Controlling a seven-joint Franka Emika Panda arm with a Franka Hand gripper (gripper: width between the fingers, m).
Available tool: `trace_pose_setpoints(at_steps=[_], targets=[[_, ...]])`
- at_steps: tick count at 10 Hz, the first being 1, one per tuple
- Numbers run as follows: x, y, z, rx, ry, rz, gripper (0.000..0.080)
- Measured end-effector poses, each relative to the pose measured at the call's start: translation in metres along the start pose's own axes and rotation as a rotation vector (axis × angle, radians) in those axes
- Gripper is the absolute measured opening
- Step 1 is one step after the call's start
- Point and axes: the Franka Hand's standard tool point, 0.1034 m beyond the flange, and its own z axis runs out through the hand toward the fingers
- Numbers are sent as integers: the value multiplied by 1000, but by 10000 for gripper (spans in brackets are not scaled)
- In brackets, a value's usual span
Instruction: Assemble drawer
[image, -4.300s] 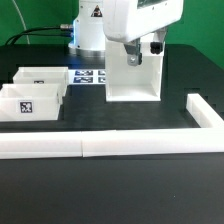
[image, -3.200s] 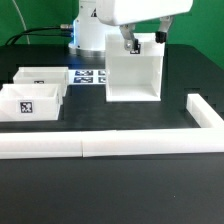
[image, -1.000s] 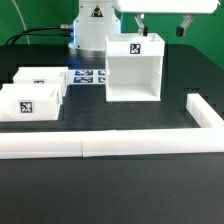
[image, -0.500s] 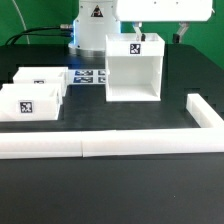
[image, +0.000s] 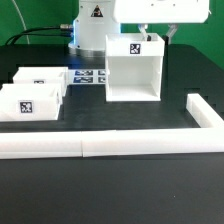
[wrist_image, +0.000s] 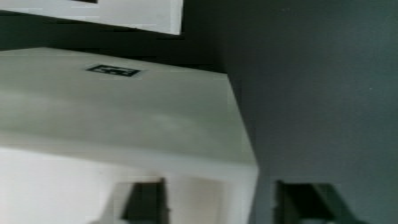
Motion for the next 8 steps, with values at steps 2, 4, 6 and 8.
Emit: trace_pose_setpoints(at_steps=[2,4,6,8], targets=[[0,0,0,0,1,-1,72],[0,0,0,0,1,-1,39],[0,-1,0,0,1,-1,39],[0,0,0,0,1,-1,39]])
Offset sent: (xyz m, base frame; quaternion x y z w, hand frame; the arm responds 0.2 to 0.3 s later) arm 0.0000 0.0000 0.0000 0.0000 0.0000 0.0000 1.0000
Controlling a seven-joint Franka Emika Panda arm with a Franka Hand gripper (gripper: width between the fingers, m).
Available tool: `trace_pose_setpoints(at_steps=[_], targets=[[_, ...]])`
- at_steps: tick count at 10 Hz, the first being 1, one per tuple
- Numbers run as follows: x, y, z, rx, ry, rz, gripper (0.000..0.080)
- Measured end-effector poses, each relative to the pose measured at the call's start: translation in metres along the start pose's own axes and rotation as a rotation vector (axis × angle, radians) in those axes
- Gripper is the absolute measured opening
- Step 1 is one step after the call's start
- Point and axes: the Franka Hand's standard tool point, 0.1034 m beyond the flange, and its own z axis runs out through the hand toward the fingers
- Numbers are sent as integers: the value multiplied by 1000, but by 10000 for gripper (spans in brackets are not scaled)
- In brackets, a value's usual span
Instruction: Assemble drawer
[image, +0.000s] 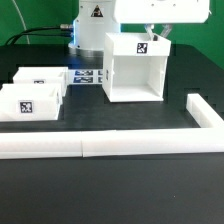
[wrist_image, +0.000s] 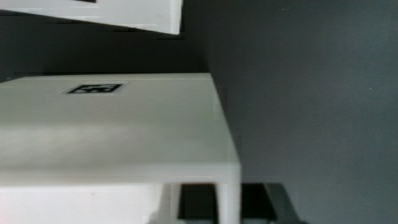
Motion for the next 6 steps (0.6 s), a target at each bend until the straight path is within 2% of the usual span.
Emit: trace_pose_setpoints(at_steps=[2,3,5,6], targets=[[1,1,0,0,-2,-5,39],[10,4,0,0,-2,-8,39],[37,5,-1,9,18,-1,39],[57,8,-2,13,35,-2,39]])
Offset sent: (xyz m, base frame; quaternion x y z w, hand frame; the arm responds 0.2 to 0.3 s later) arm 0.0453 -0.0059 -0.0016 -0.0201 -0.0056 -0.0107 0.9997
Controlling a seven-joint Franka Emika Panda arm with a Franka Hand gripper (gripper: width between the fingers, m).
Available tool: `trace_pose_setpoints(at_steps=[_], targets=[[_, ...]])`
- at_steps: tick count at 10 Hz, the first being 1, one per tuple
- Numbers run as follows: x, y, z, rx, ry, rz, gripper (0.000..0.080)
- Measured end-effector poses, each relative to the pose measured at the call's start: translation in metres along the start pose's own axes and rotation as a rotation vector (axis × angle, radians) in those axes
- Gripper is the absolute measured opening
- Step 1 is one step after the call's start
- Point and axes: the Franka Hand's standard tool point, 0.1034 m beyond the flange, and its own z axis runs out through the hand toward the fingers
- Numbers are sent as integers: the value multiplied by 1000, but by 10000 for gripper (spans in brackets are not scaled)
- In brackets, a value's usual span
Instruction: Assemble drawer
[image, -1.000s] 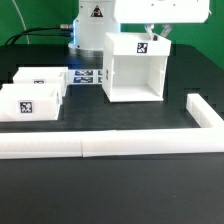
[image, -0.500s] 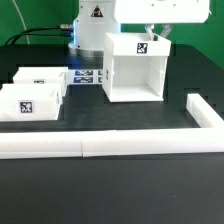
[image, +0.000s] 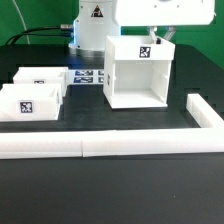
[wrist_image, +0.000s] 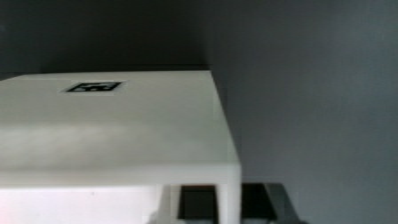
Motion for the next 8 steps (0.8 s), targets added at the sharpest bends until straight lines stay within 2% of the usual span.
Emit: trace_pose_setpoints(at_steps=[2,3,5,6,8], targets=[[35,14,0,10,19,-29,39],[53,23,0,24,32,-39,39],[81,39,-1,37,51,-56,39],[92,44,-1,38,63,-64,39],[95,44,-1,38,72,-71,39]])
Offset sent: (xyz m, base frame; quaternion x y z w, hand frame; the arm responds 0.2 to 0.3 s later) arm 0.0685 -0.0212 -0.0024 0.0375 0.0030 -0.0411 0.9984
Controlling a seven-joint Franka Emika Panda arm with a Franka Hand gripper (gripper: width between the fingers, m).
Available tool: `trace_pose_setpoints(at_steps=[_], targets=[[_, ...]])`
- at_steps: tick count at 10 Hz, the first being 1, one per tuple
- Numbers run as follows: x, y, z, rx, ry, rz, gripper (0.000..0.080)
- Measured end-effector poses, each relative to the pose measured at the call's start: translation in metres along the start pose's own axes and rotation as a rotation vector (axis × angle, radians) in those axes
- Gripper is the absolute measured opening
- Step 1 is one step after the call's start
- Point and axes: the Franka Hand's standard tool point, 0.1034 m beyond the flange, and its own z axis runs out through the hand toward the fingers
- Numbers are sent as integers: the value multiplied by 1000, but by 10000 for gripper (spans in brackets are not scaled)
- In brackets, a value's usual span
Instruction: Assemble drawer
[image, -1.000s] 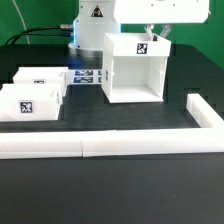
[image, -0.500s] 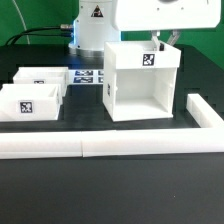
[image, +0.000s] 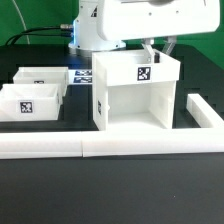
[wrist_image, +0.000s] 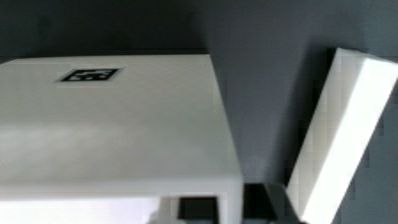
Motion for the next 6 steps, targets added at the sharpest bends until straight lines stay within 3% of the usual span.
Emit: trace_pose_setpoints(at_steps=[2,6], targets=[[0,0,0,0,0,17,39],[2,-6,0,20,2,300,39]])
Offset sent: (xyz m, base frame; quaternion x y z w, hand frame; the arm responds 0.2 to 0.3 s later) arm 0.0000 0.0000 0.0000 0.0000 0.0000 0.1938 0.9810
